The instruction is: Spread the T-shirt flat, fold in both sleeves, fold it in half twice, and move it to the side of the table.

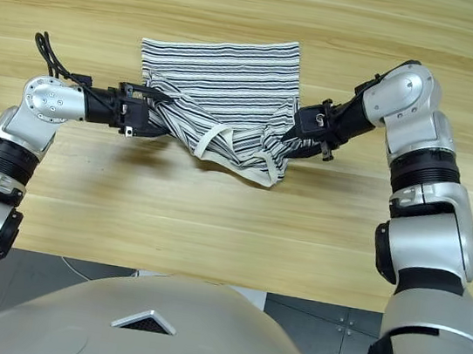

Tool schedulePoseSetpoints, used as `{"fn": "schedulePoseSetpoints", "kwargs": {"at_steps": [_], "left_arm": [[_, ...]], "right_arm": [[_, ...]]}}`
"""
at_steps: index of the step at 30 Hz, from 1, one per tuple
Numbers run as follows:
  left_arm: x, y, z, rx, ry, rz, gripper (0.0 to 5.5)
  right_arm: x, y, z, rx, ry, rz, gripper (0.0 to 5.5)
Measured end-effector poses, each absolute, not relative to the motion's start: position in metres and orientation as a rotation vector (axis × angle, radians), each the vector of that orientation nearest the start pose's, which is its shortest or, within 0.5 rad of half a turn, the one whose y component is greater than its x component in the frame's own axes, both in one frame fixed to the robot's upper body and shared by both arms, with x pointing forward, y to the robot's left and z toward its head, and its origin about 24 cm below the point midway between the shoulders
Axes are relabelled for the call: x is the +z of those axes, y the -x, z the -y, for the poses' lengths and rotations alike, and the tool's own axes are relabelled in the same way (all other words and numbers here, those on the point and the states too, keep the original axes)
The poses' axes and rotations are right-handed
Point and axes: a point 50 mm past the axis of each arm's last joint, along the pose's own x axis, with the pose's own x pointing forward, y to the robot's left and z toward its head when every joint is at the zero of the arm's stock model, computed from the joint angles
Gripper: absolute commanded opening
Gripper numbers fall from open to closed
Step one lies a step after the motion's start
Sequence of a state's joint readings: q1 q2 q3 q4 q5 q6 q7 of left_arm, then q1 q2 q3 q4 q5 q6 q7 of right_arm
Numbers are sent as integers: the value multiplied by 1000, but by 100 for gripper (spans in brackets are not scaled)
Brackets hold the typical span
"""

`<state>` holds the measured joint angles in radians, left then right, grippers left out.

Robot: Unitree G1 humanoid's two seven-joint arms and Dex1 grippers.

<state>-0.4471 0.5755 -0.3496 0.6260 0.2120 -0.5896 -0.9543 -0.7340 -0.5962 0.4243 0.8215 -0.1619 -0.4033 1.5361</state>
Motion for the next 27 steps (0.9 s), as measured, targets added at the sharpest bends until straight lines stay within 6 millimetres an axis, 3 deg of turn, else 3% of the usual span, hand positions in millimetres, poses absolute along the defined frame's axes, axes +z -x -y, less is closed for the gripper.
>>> {"fn": "schedulePoseSetpoints", "kwargs": {"at_steps": [5,10,27], "left_arm": [[38,-287,-178,-1292,-944,-115,290],[37,-287,-179,-1290,-941,-117,290],[39,-290,-179,-1291,-949,-104,40]], "right_arm": [[70,-315,195,1644,954,-568,16],[66,-315,195,1636,976,-564,16],[67,-315,193,1634,960,-535,10]]}}
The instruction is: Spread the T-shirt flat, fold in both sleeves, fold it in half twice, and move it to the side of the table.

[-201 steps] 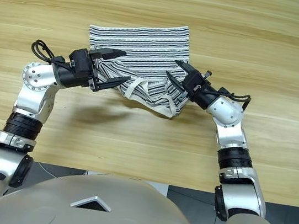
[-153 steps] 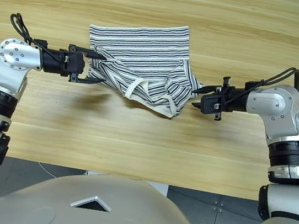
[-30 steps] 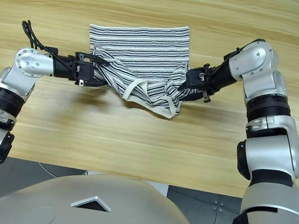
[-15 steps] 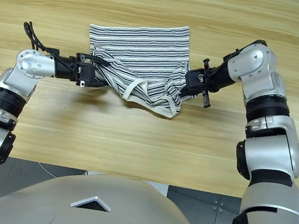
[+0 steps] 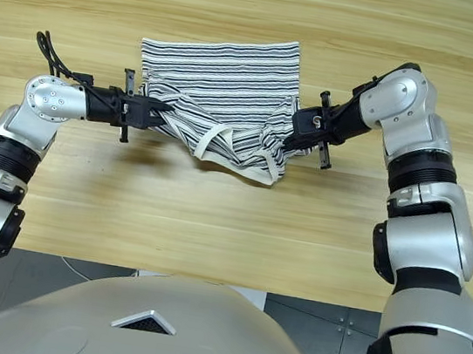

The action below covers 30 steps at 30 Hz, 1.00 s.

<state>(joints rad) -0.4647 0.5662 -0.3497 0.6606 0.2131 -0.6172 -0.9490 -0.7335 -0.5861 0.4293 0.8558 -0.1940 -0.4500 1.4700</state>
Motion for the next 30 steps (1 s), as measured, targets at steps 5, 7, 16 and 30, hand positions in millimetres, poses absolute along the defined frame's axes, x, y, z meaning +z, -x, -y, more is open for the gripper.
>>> {"fn": "schedulePoseSetpoints", "kwargs": {"at_steps": [5,7,16,30], "left_arm": [[39,-290,-179,-1291,-949,-105,13],[39,-290,-179,-1295,-948,-107,13],[42,-292,-181,-1276,-952,-98,13],[85,-344,-213,-881,-1053,-41,13]], "right_arm": [[66,-315,194,1629,965,-539,10],[65,-315,194,1627,965,-542,10],[72,-318,195,1596,922,-484,10],[126,-367,211,1053,665,-222,10]]}}
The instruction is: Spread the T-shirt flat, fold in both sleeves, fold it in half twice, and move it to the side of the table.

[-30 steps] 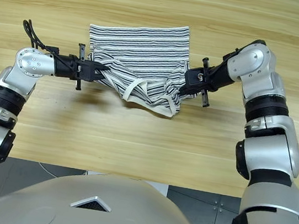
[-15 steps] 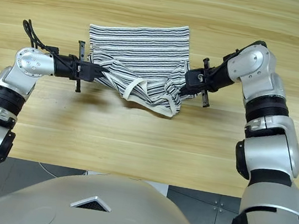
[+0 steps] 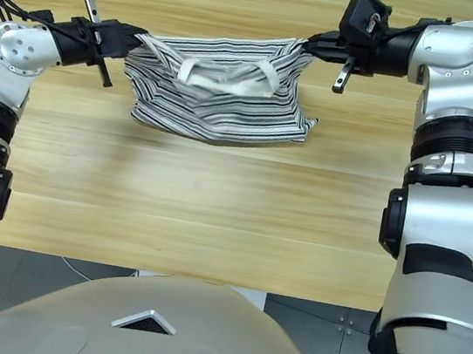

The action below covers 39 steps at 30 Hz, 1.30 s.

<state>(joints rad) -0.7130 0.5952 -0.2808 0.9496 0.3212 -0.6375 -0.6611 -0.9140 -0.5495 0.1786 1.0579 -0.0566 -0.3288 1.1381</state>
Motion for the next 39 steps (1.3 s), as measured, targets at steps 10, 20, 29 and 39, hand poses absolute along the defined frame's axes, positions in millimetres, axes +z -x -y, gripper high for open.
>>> {"fn": "schedulePoseSetpoints", "kwargs": {"at_steps": [10,20,29,39], "left_arm": [[128,-386,-219,-488,-1104,29,13],[81,-345,-204,-962,-923,-35,13],[39,-253,-201,-1467,-365,-331,13],[57,-254,-228,-1347,-57,-412,13]], "right_arm": [[144,-397,206,646,737,-144,10],[82,-338,221,1217,585,-332,10],[79,-248,258,1538,232,-471,10],[68,-229,274,1532,105,-695,10]]}}
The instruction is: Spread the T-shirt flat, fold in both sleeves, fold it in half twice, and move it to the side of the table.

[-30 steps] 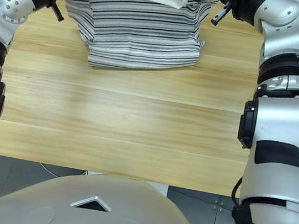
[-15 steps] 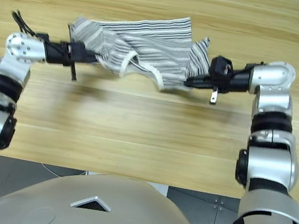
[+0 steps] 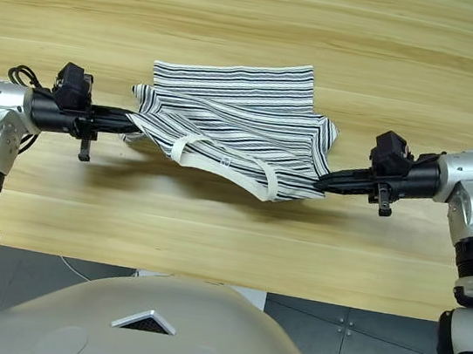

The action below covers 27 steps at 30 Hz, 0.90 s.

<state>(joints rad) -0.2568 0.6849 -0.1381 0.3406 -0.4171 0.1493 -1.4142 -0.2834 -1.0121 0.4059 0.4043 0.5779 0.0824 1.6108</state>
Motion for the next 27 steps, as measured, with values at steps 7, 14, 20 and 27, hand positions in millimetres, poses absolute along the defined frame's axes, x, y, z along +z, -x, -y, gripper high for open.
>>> {"fn": "schedulePoseSetpoints", "kwargs": {"at_steps": [7,14,20,27], "left_arm": [[14,-218,-227,-1513,-362,-607,13],[15,-213,-221,-1569,-475,-561,59],[13,-205,-219,-1590,-401,-581,126],[15,-200,-216,-1592,-328,-589,150]], "right_arm": [[34,-197,268,1670,177,-877,10],[30,-195,267,1684,177,-894,31],[33,-200,269,1671,188,-889,113],[38,-206,264,1661,130,-835,178]]}}
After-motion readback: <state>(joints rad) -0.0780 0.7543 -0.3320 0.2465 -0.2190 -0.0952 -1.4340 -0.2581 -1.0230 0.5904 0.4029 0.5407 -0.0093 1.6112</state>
